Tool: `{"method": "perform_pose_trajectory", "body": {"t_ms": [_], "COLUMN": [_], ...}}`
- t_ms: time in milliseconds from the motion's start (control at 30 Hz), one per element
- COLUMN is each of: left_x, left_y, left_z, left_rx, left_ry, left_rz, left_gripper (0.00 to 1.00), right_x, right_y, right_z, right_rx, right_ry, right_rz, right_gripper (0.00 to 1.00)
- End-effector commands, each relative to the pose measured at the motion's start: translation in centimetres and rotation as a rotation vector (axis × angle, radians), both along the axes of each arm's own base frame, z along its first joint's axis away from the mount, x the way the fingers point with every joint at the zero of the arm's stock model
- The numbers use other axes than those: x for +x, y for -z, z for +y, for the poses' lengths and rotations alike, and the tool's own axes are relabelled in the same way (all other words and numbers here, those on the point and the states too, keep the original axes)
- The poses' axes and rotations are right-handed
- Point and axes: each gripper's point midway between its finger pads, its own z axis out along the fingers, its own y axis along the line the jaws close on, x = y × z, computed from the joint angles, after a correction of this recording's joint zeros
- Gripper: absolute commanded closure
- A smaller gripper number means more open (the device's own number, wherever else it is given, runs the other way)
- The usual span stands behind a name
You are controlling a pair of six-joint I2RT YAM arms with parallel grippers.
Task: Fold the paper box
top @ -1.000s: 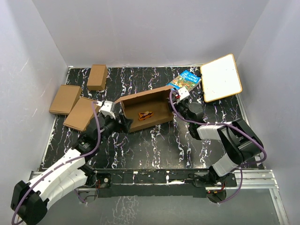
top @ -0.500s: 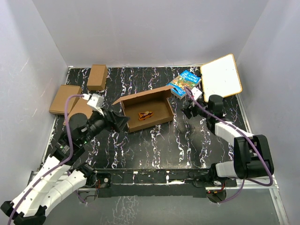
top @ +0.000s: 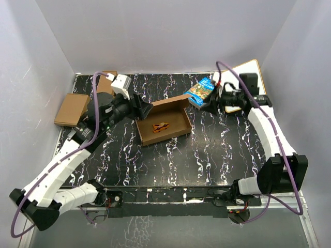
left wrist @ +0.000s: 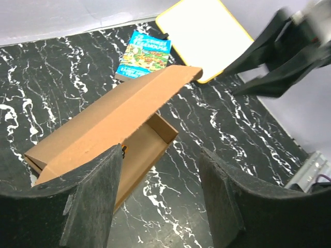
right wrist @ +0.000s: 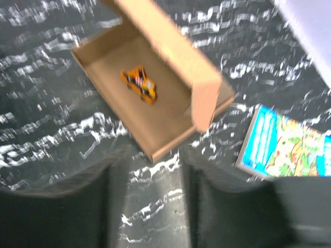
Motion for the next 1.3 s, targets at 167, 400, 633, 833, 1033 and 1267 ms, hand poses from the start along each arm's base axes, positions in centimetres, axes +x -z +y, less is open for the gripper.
{"method": "perform_pose_trajectory", "body": {"t_ms": [167,400,633,833,1033,1267], "left_x": [4.1,6.3,7.0,6.2,4.7,3.2], "left_y": [-0.4,2.2,6.6,8.6,11.4,14.4], "left_z": [1.8,2.6,2.9,2.4,2.0,2.1], "left_rx": [0.054,0.026,0.046,0.033,0.021,0.006], "left_ry": [-0.139,-0.115,-0.071,-0.029,0.004,0.004], "left_rz": [-0.022,0.101,0.239,0.298,0.388,0.477], "left_gripper": [0.50,0.64,0.76,0.77,0.79,0.79], "right_x": [2.2,6.4,7.3,6.9,5.9,5.0], "right_y": [-9.3,-8.0,-5.0,-2.6,-0.4,1.2], "right_z": [4.7,8.6,10.7,10.6,10.0,9.7], "right_rx": [0.226,0.140,0.042,-0.020,-0.060,-0.079], "right_ry": [-0.081,-0.011,0.001,0.005,0.004,-0.004], "right_rz": [0.140,0.171,0.181,0.206,0.238,0.268], "right_gripper": [0.84,0.88,0.88,0.88,0.88,0.88]}}
